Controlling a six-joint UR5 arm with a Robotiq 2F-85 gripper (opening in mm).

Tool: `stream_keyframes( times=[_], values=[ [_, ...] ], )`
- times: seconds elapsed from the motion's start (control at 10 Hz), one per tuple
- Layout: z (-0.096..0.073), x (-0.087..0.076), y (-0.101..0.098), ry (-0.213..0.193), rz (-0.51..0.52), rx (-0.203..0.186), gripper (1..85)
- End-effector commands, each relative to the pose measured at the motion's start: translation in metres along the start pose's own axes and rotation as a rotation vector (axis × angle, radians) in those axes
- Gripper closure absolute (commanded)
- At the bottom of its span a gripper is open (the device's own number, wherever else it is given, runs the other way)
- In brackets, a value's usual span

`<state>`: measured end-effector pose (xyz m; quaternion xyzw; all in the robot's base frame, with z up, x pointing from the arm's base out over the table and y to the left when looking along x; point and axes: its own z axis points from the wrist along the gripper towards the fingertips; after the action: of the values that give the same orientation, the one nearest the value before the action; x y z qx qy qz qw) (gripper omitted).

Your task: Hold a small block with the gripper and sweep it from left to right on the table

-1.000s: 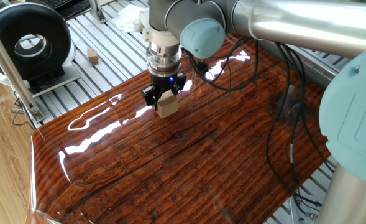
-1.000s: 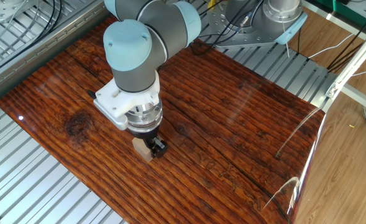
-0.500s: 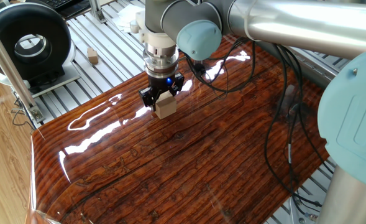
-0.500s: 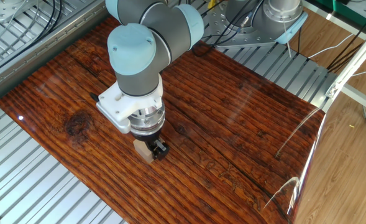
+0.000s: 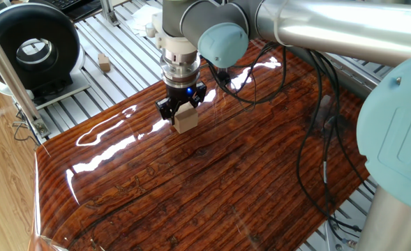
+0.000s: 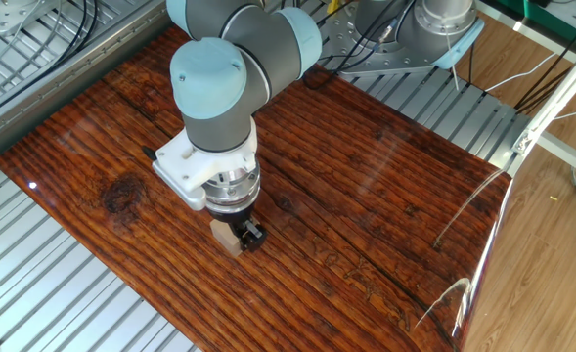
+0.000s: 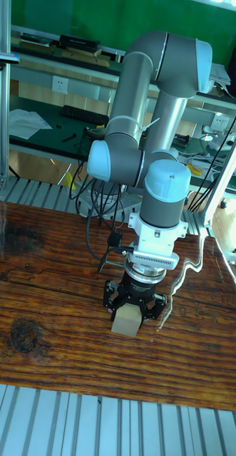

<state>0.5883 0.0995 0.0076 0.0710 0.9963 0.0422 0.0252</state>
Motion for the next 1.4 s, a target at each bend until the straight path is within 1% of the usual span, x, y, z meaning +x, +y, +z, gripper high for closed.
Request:
stream_keyframes(
  times=[0.0, 0.8, 1.0, 1.3],
  values=[
    [-0.0004, -0.0006, 0.003, 0.001, 0.01, -0.014, 84.7],
    [-0.0005, 0.0006, 0.0056, 0.005, 0.013, -0.021, 84.7],
    [-0.0009, 0.0016, 0.0097, 0.008, 0.019, -0.036, 84.7],
    [-0.0009, 0.0022, 0.012, 0.009, 0.02, -0.037, 84.7]
  ],
)
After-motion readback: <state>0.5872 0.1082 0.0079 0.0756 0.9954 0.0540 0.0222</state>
